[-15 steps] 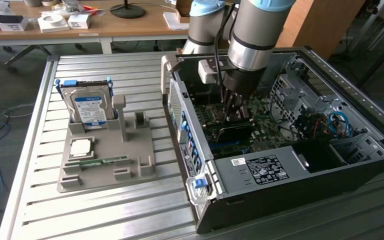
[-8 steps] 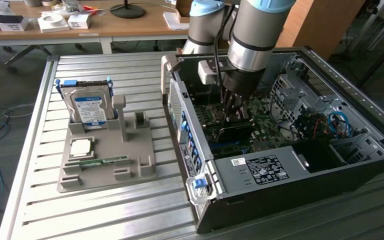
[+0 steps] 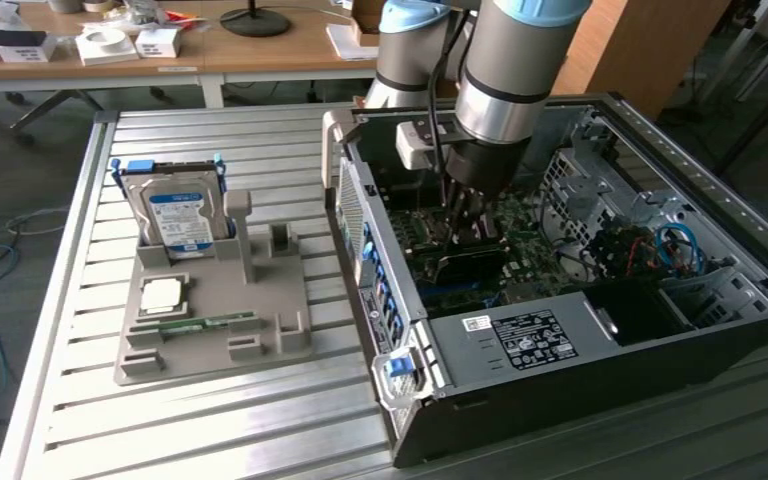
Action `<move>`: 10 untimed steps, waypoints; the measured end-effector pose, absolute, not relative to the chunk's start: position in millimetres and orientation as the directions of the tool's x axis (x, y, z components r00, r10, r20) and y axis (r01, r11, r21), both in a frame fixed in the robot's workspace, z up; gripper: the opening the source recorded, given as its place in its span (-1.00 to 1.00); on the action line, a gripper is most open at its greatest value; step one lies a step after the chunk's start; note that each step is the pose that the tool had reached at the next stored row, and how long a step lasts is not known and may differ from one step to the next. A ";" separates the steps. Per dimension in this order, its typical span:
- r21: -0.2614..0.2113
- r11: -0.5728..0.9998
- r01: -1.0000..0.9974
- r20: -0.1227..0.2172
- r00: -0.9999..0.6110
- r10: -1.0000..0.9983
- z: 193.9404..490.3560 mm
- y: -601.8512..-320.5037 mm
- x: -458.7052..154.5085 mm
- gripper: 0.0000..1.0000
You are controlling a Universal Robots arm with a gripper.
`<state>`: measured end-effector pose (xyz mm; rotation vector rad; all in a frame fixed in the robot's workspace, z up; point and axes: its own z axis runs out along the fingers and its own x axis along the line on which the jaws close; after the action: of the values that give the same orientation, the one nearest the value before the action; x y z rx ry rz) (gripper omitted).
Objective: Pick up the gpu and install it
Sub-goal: 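Press down on the gpu until it lock into place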
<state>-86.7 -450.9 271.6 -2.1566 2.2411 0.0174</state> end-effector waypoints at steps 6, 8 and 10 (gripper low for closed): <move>-0.014 0.039 -0.999 -0.030 -0.038 -0.999 270.8 -451.5 -86.7 -0.79; -0.014 0.039 -0.999 -0.030 -0.038 -0.999 270.0 -451.5 -86.7 -0.79; -0.014 0.039 -0.999 -0.030 -0.038 -0.999 270.0 -451.5 -86.7 -0.79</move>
<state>-86.7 -451.5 270.0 -2.1571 2.2414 0.0166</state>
